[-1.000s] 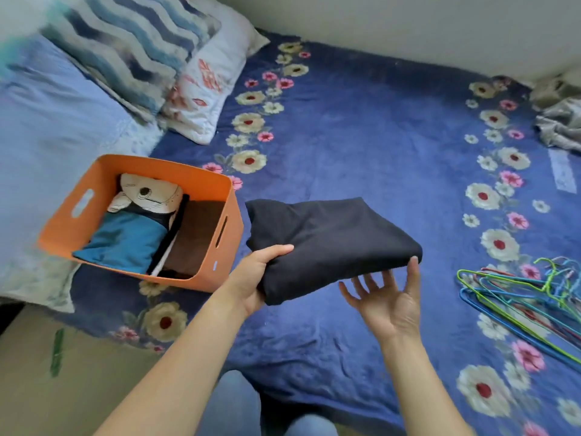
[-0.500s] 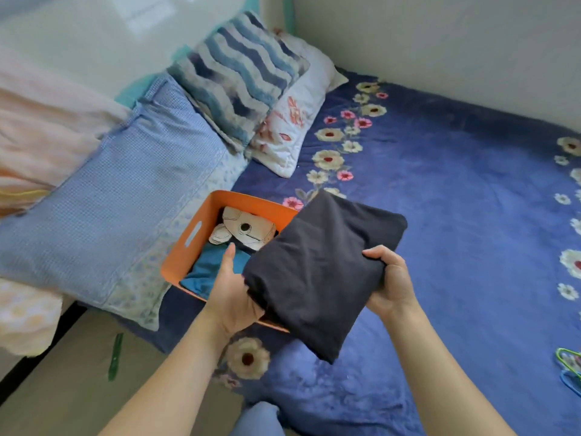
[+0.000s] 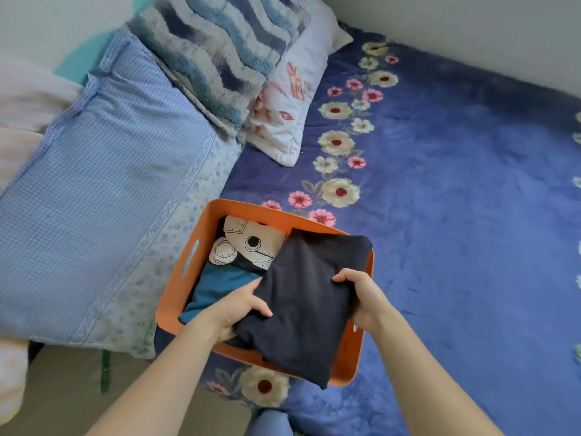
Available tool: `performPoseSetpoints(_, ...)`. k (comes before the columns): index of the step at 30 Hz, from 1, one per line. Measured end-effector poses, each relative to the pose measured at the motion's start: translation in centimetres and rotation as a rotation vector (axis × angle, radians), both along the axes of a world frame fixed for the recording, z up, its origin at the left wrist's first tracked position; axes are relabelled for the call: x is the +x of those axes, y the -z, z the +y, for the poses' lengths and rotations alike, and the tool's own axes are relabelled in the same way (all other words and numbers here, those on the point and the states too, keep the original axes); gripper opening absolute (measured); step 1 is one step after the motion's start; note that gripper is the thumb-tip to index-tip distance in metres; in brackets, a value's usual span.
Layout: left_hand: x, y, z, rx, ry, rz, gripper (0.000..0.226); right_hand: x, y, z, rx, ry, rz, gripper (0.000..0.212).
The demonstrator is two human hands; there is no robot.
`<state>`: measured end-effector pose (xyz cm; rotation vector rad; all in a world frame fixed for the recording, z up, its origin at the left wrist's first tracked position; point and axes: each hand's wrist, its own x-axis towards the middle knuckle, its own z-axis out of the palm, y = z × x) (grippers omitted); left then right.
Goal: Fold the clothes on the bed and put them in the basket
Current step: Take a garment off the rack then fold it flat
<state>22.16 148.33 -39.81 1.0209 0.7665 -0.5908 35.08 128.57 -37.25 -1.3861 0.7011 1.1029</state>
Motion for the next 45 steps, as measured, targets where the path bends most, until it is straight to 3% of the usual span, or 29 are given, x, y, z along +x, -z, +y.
performPoseSetpoints(3, 0.2, 2.7, -0.6, 0.295, 0.124, 0.037, 0.069, -0.1, 2.3, 1.3, -0.161, -0.026, -0.119, 0.041)
performPoseSetpoints(7, 0.6, 3.8, -2.6, 0.392, 0.253, 0.057, 0.072, 0.0, 5.2, 2.1, -0.39, 0.028, -0.23, 0.046)
performPoseSetpoints(11, 0.5, 5.1, -4.2, 0.571, 0.385, 0.085, 0.072, -0.9, 6.2, 2.9, -0.654, -0.254, -0.423, 0.06)
performPoseSetpoints(12, 0.7, 5.3, -4.4, 0.645, 0.429, 0.095, 0.071, -1.4, 5.9, 3.1, -0.73, -0.349, -0.521, 0.067)
performPoseSetpoints(14, 1.0, 4.8, -5.1, 0.841, 0.6, 0.079, 0.072, -2.5, 5.1, 3.2, -0.88, -0.555, -0.894, 0.079)
performPoseSetpoints(16, 0.7, 3.9, -6.0, 1.178, 0.722, -0.048, 0.088, -3.2, 5.1, 3.0, -0.927, -0.792, -1.269, 0.081)
performPoseSetpoints(17, 0.6, 3.9, -6.3, 1.291, 0.775, -0.142, 0.101, -3.2, 5.4, 2.9, -0.915, -0.938, -1.326, 0.08)
performPoseSetpoints(20, 0.9, 5.1, -6.7, 1.383, 0.99, -0.316, 0.131, -1.7, 6.4, 2.3, -0.85, -1.285, -1.085, 0.083)
performPoseSetpoints(22, 1.6, 5.9, -6.1, 1.315, 1.17, -0.227, 0.131, -0.1, 7.2, 2.2, -0.776, -1.427, -0.88, 0.088)
performPoseSetpoints(24, 2.0, 6.8, -5.7, 1.373, 1.299, -0.158, 0.133, 1.1, 8.1, 2.4, -0.722, -1.492, -0.761, 0.094)
performPoseSetpoints(27, 2.1, 7.6, -6.1, 1.4, 1.343, -0.085, 0.133, 2.8, 8.7, 2.6, -0.646, -1.553, -0.622, 0.107)
performPoseSetpoints(30, 2.8, 7.0, -6.7, 1.393, 1.369, -0.07, 0.132, 3.8, 7.4, 2.6, -0.608, -1.571, -0.644, 0.111)
performPoseSetpoints(34, 6.9, 6.0, -4.5, 1.485, 1.31, -0.192, 0.137, 1.5, 5.8, 1.7, -0.768, -1.687, -0.818, 0.128)
performPoseSetpoints(39, 10.8, 7.4, -1.5, 1.546, 1.58, -0.139, 0.15, -0.6, 8.0, 1.2, -0.88, -1.875, -0.67, 0.145)
performPoseSetpoints(42, 11.0, 8.6, -2.6, 1.582, 1.719, -0.104, 0.148, -0.9, 9.4, 1.9, -0.945, -1.905, -0.617, 0.141)
performPoseSetpoints(45, 11.1, 9.4, -3.5, 1.622, 1.804, -0.081, 0.144, -1.2, 10.1, 2.2, -0.989, -1.882, -0.633, 0.12)
